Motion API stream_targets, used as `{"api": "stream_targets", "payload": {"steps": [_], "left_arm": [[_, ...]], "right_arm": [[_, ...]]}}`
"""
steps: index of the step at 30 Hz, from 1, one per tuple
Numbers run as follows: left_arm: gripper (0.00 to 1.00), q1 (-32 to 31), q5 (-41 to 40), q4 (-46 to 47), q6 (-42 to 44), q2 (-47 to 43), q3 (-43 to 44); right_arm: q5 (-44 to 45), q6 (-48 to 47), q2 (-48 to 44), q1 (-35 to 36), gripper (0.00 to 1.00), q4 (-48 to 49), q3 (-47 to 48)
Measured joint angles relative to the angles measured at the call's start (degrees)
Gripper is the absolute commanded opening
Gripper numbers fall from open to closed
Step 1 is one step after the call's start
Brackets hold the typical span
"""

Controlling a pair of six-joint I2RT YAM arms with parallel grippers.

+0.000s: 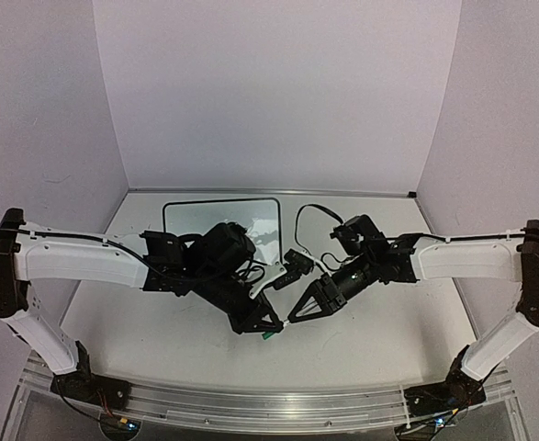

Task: Write a sentence on the whiteboard
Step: Pass from the left arm to the right, then open the pen cap from the whiteboard marker.

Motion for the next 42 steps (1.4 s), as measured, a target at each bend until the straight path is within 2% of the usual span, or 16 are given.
{"api": "stream_targets", "payload": {"steps": [5, 9, 10, 13, 15, 18, 21, 25, 26, 28, 30, 32, 37, 42], "left_arm": [[0.00, 0.0, 0.3, -0.3, 0.0, 0.0, 0.0], [0.03, 0.0, 0.3, -0.4, 0.1, 0.0, 0.0], [0.09, 0.0, 0.2, -0.4, 0.1, 0.0, 0.0], [0.45, 0.1, -0.9, -0.4, -0.2, 0.0, 0.0], [0.65, 0.3, -2.2, 0.0, -0.9, -0.1, -0.3], [0.81, 1.4, -3.6, 2.8, -3.1, -2.1, -3.0], [0.86, 2.7, -4.1, 5.0, -5.5, -5.4, -6.7], [0.85, 3.6, -3.2, 6.8, -7.3, -7.3, -8.8], [0.81, 3.7, -2.6, 7.2, -7.6, -7.3, -9.1], [0.66, 3.7, -1.3, 7.8, -8.0, -7.5, -9.8], [0.55, 3.7, -0.1, 7.9, -8.3, -7.6, -10.1], [0.47, 3.7, 1.0, 8.4, -8.8, -7.6, -10.1], [0.38, 3.7, 3.4, 8.2, -8.2, -7.7, -10.1], [0.36, 3.7, 5.0, 8.0, -7.2, -7.7, -9.9]], "right_arm": [[1.3, 0.0, 0.6, 0.0, 0.00, -0.3, 0.0], [1.5, 0.0, 0.6, 0.0, 0.00, -0.2, 0.1], [1.6, 0.0, 0.6, 0.0, 0.00, -0.2, 0.1], [2.7, -0.1, 0.5, 0.1, 0.00, -0.1, 0.1], [4.0, -0.1, 0.3, 0.3, 0.00, 0.2, 0.1], [6.1, 0.6, -0.8, 0.7, 0.00, 2.0, -0.3], [7.2, 2.1, -2.6, 0.8, 0.00, 4.8, -1.1], [7.9, 4.5, -4.1, 0.8, 0.00, 8.5, -1.8], [7.9, 5.0, -4.3, 0.8, 0.00, 9.3, -1.9], [7.9, 5.8, -4.4, 0.8, 0.00, 10.2, -1.9], [7.9, 6.5, -4.4, 0.8, 0.00, 10.9, -1.9], [7.8, 7.1, -4.4, 0.8, 0.00, 11.5, -1.9], [7.8, 8.2, -4.4, 0.8, 0.00, 12.5, -2.1], [7.1, 8.8, -4.4, 0.8, 0.00, 12.8, -2.5]]}}
